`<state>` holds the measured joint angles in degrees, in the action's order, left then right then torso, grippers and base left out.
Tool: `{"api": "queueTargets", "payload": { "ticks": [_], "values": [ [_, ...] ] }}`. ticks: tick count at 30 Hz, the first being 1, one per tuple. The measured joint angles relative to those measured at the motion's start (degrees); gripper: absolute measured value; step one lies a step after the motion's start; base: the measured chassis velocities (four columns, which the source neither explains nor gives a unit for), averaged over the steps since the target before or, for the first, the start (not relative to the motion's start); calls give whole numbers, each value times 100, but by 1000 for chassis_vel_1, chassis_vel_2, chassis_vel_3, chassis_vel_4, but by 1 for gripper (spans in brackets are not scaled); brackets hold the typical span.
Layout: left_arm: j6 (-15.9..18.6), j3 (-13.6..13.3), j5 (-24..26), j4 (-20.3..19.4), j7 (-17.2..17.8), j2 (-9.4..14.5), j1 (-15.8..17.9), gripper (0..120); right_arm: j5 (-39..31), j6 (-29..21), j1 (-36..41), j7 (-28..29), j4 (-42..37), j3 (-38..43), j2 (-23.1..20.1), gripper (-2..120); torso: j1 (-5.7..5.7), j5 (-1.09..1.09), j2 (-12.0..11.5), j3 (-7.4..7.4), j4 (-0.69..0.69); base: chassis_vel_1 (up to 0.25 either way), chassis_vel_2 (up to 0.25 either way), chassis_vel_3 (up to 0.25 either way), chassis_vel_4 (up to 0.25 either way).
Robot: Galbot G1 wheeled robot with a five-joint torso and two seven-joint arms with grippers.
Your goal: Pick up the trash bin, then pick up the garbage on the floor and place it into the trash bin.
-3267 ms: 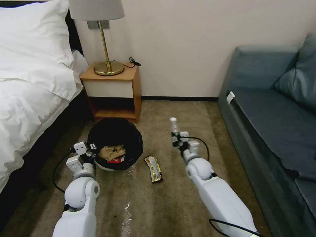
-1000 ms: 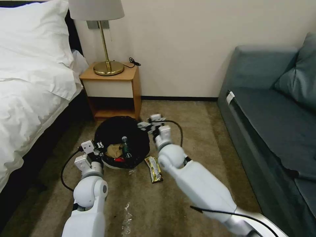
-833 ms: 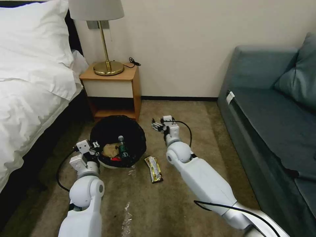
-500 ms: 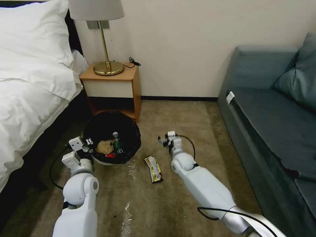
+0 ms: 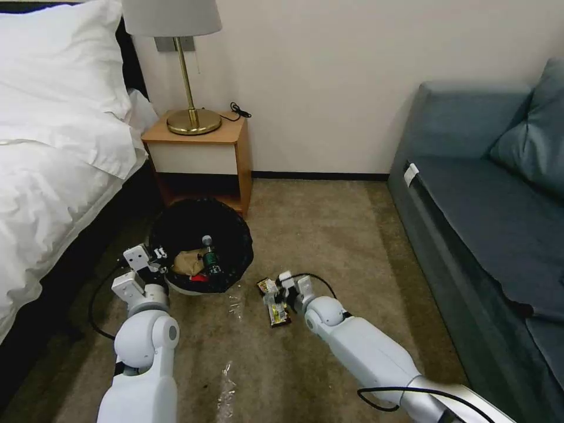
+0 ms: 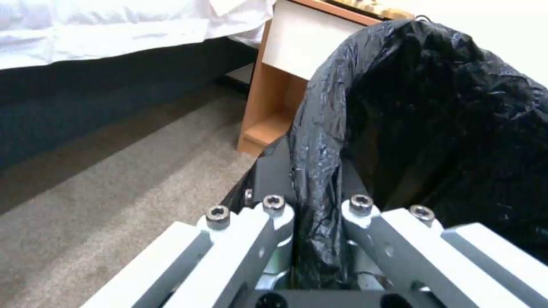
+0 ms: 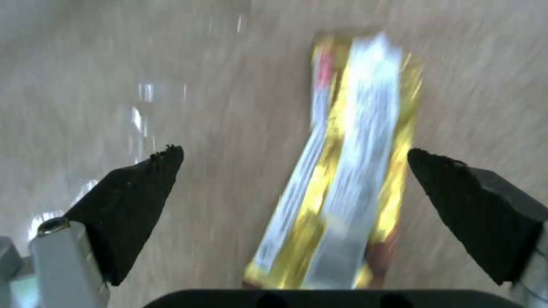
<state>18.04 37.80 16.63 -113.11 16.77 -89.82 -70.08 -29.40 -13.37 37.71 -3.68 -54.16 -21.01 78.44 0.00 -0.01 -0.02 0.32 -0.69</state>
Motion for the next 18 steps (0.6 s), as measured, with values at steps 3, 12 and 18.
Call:
{"api": "queueTargets", "payload": {
  "ticks": [3, 12, 18],
  "values": [
    [0, 26, -9, -12, 1, 6, -24, 4, 163, 134, 80, -103, 220, 46, 50, 100, 0, 0, 0, 0, 0, 0, 0, 0, 0],
    [0, 3, -70, -50, 3, -22, -108, 4, 250, 312, -101, -207, 653, 281, 157, 100, 0, -1, 0, 0, 0, 0, 0, 0, 0],
    [0, -10, -124, -90, 2, -50, -130, 4, 386, 468, -176, -271, 990, 301, 364, 100, 0, 0, 0, 0, 0, 0, 0, 0, 0]
  ]
}}
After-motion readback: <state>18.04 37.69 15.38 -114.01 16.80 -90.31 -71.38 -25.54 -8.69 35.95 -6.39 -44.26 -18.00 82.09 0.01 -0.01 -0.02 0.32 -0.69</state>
